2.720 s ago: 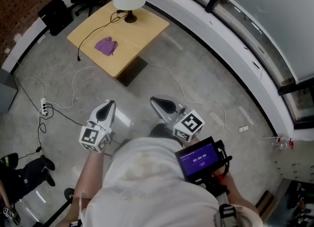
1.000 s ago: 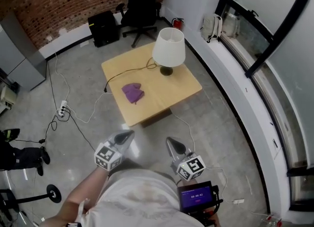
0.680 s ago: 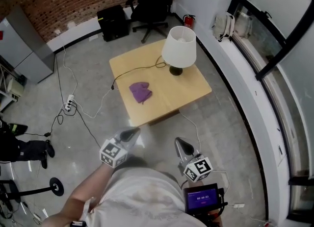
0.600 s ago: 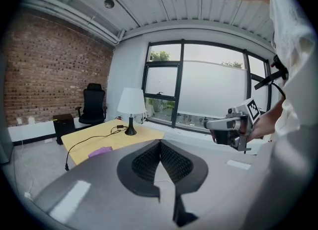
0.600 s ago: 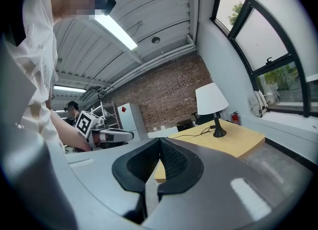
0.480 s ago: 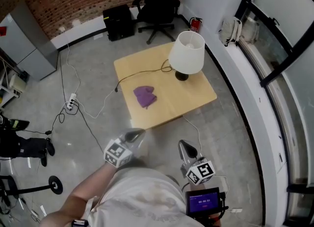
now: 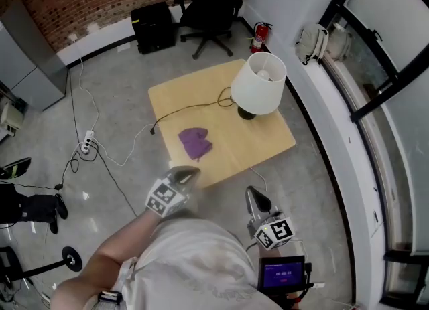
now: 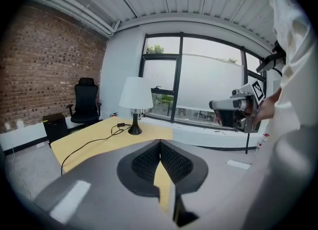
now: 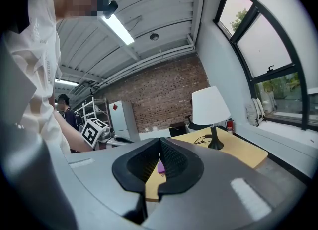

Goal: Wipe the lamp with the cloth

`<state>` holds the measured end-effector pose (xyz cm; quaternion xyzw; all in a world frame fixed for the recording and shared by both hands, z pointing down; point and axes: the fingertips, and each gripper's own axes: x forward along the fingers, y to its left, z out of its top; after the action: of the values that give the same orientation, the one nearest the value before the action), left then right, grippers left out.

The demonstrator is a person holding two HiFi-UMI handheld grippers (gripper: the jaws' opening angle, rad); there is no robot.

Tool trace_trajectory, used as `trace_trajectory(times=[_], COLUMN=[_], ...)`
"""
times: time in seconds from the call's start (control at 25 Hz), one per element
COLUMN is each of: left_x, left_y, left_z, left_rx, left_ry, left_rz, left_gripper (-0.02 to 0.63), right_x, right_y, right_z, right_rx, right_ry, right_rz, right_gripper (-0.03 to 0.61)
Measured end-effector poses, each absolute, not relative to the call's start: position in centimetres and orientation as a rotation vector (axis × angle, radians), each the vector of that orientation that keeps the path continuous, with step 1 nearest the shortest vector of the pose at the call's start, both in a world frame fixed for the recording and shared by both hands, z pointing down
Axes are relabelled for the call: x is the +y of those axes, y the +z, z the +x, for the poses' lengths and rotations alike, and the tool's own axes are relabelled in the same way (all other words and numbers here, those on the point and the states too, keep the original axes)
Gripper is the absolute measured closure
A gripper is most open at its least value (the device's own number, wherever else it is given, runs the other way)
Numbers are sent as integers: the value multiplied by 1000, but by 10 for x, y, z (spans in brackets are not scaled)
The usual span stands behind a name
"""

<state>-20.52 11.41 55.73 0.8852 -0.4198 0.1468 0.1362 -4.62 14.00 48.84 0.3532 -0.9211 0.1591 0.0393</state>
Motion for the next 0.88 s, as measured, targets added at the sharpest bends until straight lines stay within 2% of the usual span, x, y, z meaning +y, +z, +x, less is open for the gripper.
trace_trajectory(times=[0.72,0.88], left_x=[20,2], left_y=[670,689], left_z=[-259,-263], left_rx=[-1045,-1030], left_ry=[744,814], left_rz=[2499,2481], left_gripper=[609,558], right_x=[95,96], right_y=[497,497], right_z=[-85,-84], right_rx=[-2672,-2648], right_ry=[496,501], right_rz=[1250,1288], right_gripper=[565,565])
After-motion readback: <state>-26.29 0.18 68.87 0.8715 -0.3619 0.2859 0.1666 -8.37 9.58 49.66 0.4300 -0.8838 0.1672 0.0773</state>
